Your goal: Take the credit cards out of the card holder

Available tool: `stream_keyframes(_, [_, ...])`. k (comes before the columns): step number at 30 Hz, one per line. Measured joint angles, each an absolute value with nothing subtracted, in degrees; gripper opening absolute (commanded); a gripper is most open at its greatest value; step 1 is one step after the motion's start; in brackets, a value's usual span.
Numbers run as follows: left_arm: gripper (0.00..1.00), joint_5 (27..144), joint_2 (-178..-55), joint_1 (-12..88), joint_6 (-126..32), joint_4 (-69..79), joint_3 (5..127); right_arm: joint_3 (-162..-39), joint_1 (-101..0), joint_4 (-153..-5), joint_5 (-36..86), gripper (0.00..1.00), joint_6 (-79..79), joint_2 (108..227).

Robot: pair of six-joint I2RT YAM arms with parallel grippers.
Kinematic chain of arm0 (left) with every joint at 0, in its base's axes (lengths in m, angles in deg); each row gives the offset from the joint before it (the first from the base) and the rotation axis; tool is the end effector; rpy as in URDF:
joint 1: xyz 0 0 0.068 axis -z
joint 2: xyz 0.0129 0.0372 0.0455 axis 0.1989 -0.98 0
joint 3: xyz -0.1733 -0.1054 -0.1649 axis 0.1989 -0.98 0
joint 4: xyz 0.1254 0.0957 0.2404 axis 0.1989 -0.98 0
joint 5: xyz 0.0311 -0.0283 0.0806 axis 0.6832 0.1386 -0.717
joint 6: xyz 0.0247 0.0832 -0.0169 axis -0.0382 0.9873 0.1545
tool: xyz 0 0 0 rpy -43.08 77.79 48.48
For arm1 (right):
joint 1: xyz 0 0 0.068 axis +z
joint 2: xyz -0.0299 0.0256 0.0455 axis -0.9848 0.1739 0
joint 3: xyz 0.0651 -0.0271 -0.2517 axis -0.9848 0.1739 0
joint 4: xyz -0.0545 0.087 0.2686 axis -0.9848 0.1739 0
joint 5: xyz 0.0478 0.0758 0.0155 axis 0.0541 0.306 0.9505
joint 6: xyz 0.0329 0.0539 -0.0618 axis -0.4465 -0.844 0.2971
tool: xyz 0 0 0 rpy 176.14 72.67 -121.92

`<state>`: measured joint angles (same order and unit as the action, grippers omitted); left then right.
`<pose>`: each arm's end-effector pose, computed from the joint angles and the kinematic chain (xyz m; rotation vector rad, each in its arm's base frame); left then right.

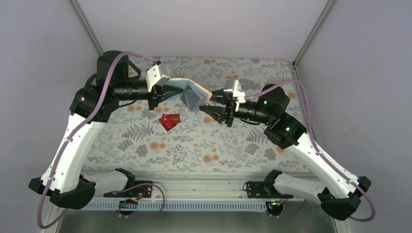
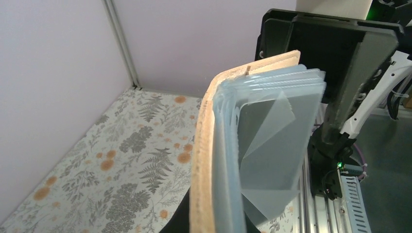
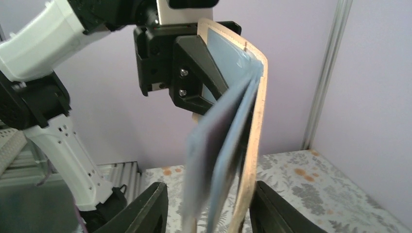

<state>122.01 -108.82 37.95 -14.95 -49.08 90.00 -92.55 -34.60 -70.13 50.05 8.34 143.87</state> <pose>0.2046 -0.1638 0.4769 1.2101 1.5286 -0.8433 0.1671 0.2302 0.4360 -1.0715 1.2666 1.0360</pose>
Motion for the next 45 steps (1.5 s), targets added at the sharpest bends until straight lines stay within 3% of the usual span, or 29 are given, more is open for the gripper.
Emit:
stream_keyframes(13, [0.02,124.5,-108.4,38.0,-14.1,-49.3,90.0,-92.6,-34.6,-68.9,45.5,0.33,10.2,144.6])
stream_keyframes(17, [0.02,125.3,-108.2,38.0,-13.7,-49.6,90.0,-92.6,-34.6,-68.2,44.6,0.43,10.9,144.6])
stream_keyframes(25, [0.02,125.8,-108.2,38.0,-13.2,-49.6,90.0,-92.6,-34.7,-66.2,43.4,0.49,12.5,144.1])
stream_keyframes(29, [0.02,125.8,-108.2,38.0,-13.2,-49.6,90.0,-92.6,-34.9,-65.8,43.4,0.64,13.2,143.6])
stream_keyframes(31, [0.02,125.8,-108.2,38.0,-13.2,-49.6,90.0,-92.6,-35.0,-65.4,43.4,0.67,13.3,143.3])
stream_keyframes(36, [0.02,125.8,-108.2,38.0,-13.2,-49.6,90.0,-92.6,-35.3,-65.0,43.5,0.54,13.4,142.0])
stream_keyframes(45, [0.02,125.8,-108.2,38.0,-13.2,-49.6,90.0,-92.6,-35.4,-65.5,44.3,0.54,12.5,143.2])
